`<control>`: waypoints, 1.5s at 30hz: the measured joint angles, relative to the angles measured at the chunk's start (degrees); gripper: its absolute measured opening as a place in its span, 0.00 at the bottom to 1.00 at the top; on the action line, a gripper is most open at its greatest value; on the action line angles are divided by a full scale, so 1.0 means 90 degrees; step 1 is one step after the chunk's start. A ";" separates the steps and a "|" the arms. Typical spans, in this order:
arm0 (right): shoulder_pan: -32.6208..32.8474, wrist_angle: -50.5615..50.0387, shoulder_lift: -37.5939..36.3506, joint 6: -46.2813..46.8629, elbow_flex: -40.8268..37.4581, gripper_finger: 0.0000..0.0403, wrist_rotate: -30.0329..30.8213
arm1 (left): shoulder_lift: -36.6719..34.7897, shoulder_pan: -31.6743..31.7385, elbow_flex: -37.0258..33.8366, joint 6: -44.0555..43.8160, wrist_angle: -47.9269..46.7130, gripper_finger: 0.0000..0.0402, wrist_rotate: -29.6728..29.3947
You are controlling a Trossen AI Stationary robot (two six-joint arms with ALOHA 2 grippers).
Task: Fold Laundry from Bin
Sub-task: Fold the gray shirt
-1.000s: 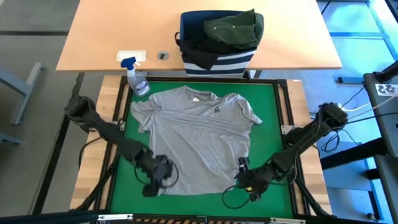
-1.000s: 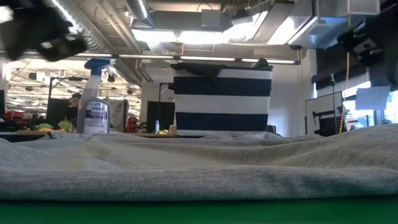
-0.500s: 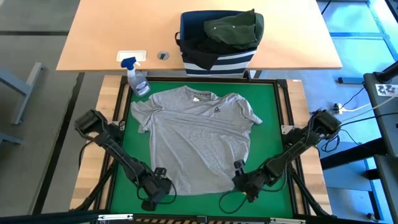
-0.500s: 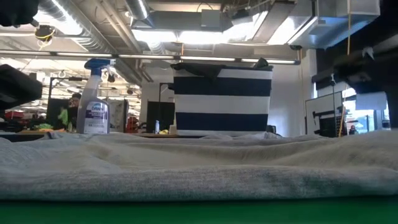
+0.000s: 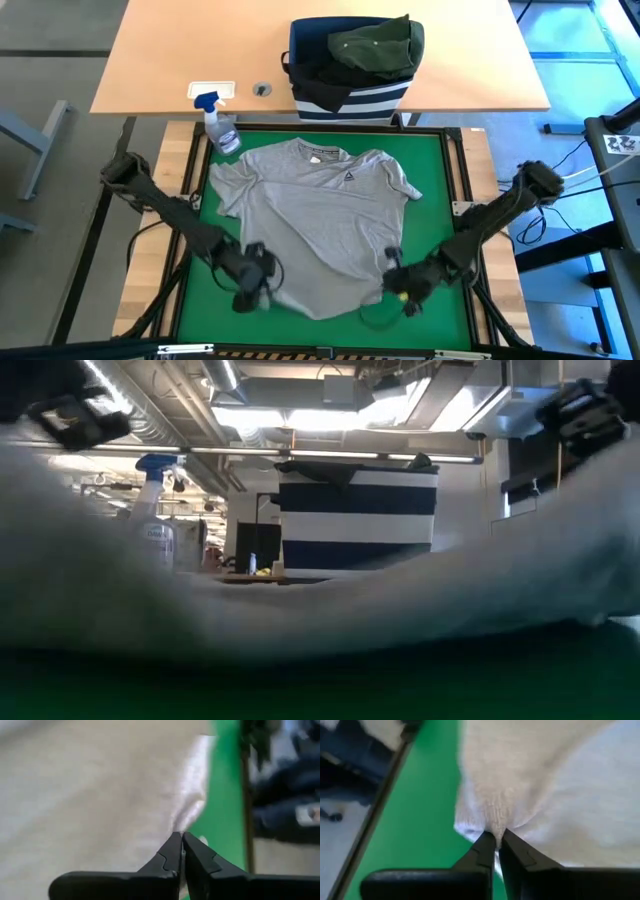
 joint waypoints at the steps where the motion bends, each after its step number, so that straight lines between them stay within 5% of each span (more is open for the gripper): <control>1: -0.0199 -0.0198 -0.0122 0.0090 0.0000 0.02 0.0010 | -0.0144 0.0123 -0.0009 0.0000 -0.0261 0.01 -0.0313; 6: -0.1094 -0.0766 -0.0190 0.0682 -0.0007 0.04 0.0441 | -0.0376 0.0782 -0.0548 -0.0024 -0.0733 0.02 -0.1297; 12: -0.1919 -0.0922 0.0181 0.1447 -0.0010 0.16 0.0715 | -0.0334 0.1348 -0.1226 -0.0172 -0.0699 0.03 -0.1355; 19: -0.2411 -0.1722 0.0013 0.1140 0.0250 0.43 -0.0626 | -0.0393 0.1819 -0.0945 -0.0168 -0.0673 0.22 0.0159; 22: -0.2118 -0.1990 -0.0300 0.1122 0.0400 0.52 -0.1163 | -0.0403 0.1731 -0.0574 -0.0155 -0.0608 0.30 0.0860; 25: -0.1449 -0.1501 -0.0403 0.0898 0.0337 0.57 -0.0946 | -0.0403 0.1295 -0.0437 0.0008 -0.0061 0.35 0.0965; 32: -0.0387 -0.0304 0.0127 0.0300 -0.0177 0.59 0.0724 | 0.0056 0.0121 -0.0432 0.0331 0.0210 0.38 -0.0182; 41: -0.0304 0.0033 0.0949 0.0294 -0.0236 0.59 0.0779 | 0.1109 -0.0043 -0.0437 0.1533 -0.0328 0.38 -0.1310; 45: -0.0304 0.0160 0.1030 0.0502 -0.0236 0.59 0.0664 | 0.1291 0.0211 -0.0442 0.1528 -0.0557 0.38 -0.1282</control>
